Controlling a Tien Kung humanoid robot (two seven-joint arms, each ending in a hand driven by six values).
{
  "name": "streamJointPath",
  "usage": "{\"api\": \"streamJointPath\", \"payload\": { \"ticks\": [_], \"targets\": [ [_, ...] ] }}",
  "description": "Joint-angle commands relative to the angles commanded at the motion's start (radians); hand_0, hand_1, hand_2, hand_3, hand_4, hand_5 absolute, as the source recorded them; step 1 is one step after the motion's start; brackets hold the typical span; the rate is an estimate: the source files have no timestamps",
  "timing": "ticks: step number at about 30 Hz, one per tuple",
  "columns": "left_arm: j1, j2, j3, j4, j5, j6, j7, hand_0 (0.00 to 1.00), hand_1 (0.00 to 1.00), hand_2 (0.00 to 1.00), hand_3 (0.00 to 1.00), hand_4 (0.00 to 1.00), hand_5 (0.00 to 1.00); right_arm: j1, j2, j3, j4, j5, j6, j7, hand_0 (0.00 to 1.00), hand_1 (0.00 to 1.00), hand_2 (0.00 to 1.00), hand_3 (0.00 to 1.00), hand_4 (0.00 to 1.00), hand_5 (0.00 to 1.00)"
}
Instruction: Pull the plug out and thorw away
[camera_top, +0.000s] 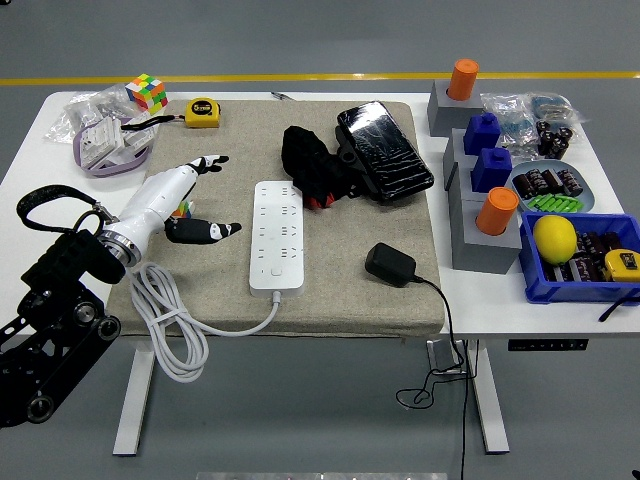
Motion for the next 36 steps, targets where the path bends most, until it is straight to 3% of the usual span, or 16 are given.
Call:
{"api": "streamJointPath", "payload": {
  "ticks": [36],
  "targets": [
    [0.002, -0.003, -0.004, -0.010, 0.002, -0.009, 0.005, 0.841, 0.895, 0.883, 0.936, 0.902, 0.296, -0.006, 0.004, 0.011, -0.001, 0.000, -0.004, 0.000, 0.568, 0.646, 0.670, 0.567, 0.970, 0.496]
  ]
}}
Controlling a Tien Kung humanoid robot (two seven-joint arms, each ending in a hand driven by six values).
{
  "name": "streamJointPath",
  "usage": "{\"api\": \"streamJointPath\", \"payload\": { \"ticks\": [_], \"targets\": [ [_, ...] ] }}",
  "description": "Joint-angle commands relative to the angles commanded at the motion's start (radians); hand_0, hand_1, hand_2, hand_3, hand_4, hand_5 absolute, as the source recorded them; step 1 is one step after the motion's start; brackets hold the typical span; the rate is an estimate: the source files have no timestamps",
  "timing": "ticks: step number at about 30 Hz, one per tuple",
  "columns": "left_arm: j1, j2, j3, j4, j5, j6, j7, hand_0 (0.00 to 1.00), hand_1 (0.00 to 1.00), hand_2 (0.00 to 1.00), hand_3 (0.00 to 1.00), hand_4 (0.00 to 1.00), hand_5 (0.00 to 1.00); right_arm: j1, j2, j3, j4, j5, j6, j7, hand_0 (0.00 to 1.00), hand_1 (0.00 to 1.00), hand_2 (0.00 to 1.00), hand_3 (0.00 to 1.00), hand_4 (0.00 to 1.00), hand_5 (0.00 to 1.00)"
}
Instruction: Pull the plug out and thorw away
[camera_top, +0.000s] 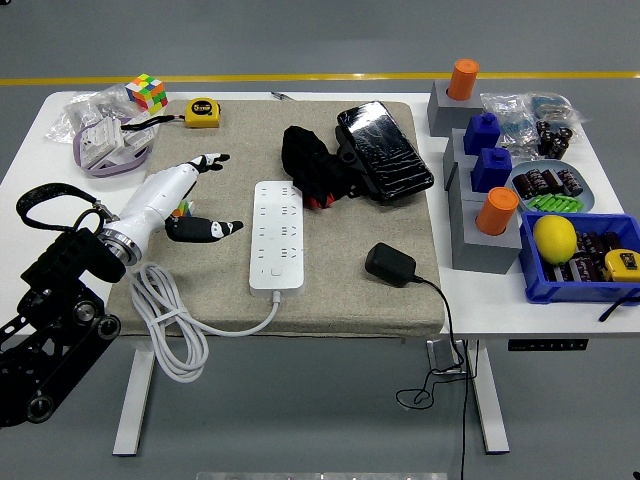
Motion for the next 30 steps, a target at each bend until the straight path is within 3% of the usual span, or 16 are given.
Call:
{"api": "streamJointPath", "payload": {
  "ticks": [30],
  "targets": [
    [0.005, 0.003, 0.000, -0.005, 0.009, -0.010, 0.006, 0.839, 0.895, 0.883, 0.936, 0.903, 0.300, 0.000, -0.002, -0.004, 0.001, 0.000, 0.001, -0.003, 0.567, 0.646, 0.670, 0.567, 0.970, 0.495]
  ]
}}
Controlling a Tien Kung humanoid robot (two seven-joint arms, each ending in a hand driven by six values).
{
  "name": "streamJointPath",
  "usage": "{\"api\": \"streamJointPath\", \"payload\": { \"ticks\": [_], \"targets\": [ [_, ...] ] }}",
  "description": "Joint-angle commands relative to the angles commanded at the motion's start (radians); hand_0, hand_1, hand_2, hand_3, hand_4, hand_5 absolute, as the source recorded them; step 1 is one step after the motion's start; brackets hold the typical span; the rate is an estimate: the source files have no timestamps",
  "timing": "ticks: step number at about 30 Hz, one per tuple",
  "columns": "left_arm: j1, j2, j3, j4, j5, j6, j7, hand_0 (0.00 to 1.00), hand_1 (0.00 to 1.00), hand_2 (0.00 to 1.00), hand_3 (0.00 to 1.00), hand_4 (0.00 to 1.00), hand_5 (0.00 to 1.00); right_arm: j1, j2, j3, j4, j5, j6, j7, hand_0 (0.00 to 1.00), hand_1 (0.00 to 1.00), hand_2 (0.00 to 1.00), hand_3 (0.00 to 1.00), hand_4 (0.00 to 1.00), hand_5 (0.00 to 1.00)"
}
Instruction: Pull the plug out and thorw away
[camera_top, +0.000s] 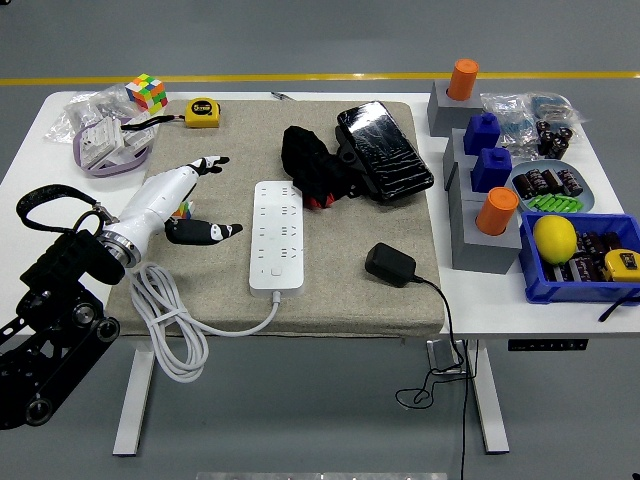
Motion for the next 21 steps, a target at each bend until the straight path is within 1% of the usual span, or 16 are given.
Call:
{"api": "streamJointPath", "payload": {
  "ticks": [21],
  "targets": [
    [-0.006, 0.004, 0.007, -0.001, -0.001, 0.000, 0.000, 0.840, 0.896, 0.883, 0.936, 0.904, 0.302, 0.002, -0.006, -0.012, 0.000, 0.003, 0.001, 0.000, 0.568, 0.646, 0.670, 0.568, 0.970, 0.495]
  ]
}}
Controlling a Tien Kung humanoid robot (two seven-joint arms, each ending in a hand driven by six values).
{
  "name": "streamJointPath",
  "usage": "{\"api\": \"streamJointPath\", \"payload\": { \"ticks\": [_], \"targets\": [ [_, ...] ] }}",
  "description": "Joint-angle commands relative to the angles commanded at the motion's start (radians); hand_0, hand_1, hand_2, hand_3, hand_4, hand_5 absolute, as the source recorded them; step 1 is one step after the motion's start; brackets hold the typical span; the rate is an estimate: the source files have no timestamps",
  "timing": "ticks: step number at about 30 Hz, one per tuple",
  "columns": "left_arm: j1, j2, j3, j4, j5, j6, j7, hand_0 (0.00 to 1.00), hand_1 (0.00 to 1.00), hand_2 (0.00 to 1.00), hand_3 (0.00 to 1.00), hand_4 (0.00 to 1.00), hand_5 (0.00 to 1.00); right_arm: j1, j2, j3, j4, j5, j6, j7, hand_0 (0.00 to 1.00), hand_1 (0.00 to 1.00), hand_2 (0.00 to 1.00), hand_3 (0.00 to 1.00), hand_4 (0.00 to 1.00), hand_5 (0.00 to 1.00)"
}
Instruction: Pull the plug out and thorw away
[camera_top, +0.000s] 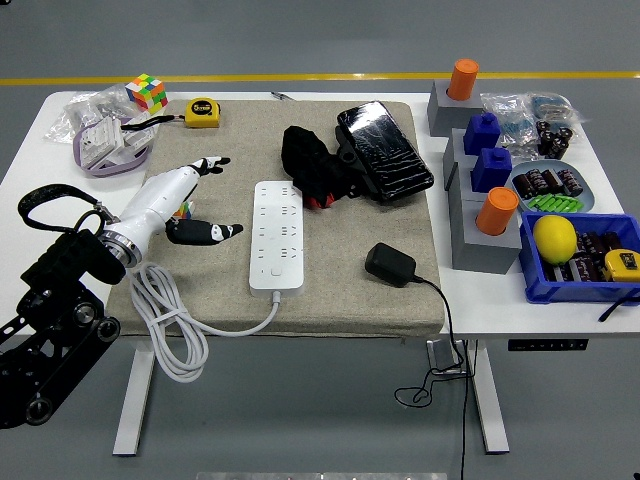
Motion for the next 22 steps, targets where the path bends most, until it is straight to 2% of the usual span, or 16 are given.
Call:
{"api": "streamJointPath", "payload": {
  "ticks": [22],
  "targets": [
    [0.005, -0.001, 0.004, -0.001, 0.001, -0.002, 0.001, 0.840, 0.896, 0.885, 0.936, 0.905, 0.305, -0.003, 0.005, 0.008, 0.000, -0.003, 0.001, 0.000, 0.568, 0.646, 0.670, 0.568, 0.970, 0.495]
  ]
}}
